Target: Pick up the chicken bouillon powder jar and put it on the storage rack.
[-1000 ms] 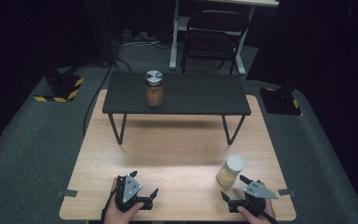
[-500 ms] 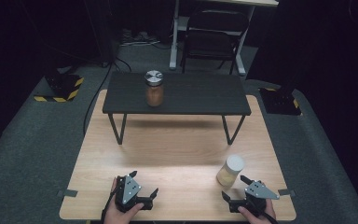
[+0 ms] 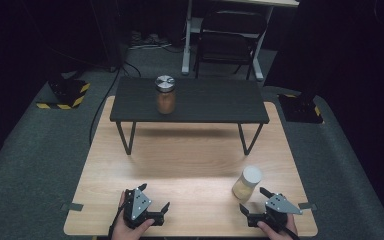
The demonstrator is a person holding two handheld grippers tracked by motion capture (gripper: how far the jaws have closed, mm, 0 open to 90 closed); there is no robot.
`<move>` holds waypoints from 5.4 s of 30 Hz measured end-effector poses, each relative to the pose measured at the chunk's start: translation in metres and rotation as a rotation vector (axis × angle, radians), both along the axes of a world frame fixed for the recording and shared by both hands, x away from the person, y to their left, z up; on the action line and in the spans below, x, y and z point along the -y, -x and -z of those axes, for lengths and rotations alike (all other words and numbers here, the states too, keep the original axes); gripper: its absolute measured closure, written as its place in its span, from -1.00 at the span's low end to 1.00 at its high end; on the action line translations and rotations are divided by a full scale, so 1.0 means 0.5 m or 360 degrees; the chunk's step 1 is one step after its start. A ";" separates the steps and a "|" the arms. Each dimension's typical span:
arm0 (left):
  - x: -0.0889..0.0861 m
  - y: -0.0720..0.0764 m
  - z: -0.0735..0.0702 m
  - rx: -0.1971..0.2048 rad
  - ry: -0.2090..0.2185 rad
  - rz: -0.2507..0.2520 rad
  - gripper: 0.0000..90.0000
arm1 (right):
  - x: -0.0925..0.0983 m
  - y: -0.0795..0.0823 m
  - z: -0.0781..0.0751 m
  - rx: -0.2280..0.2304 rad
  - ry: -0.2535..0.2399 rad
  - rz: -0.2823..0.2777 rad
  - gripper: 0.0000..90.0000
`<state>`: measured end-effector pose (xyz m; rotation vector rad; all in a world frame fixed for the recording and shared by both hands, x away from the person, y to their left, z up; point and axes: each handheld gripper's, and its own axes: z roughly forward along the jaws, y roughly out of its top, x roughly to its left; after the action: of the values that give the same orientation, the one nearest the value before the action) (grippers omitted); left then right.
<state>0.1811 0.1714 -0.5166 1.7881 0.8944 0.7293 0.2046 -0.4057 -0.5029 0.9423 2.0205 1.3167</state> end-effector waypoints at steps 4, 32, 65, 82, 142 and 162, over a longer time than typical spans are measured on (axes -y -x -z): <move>-0.002 0.000 0.000 0.0001 0.0003 0.0010 -0.99 | -0.003 0.005 -0.002 0.0012 -0.0013 0.0024 -0.98; -0.007 -0.004 -0.001 -0.0008 0.0006 0.0038 -0.99 | -0.043 0.014 -0.044 0.0171 -0.0188 0.0188 -0.96; -0.009 -0.005 -0.001 -0.0017 0.0015 0.0039 -0.99 | -0.063 -0.011 -0.026 0.0228 -0.0243 0.0207 -0.25; -0.013 -0.008 -0.001 -0.0026 0.0031 0.0049 -0.99 | -0.081 -0.013 -0.066 0.0207 -0.0225 0.0181 -0.25; -0.036 -0.011 -0.003 -0.0065 0.0062 0.0054 -0.99 | -0.190 -0.124 -0.363 0.0366 -0.0320 0.0149 -0.25; -0.045 -0.015 -0.001 -0.0079 0.0098 0.0074 -0.99 | -0.252 -0.193 -0.438 0.0419 -0.0308 0.0181 -0.25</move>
<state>0.1886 0.1938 -0.5160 1.7732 0.8956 0.6239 0.3013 -0.2796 -0.2839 0.9012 1.6414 1.5062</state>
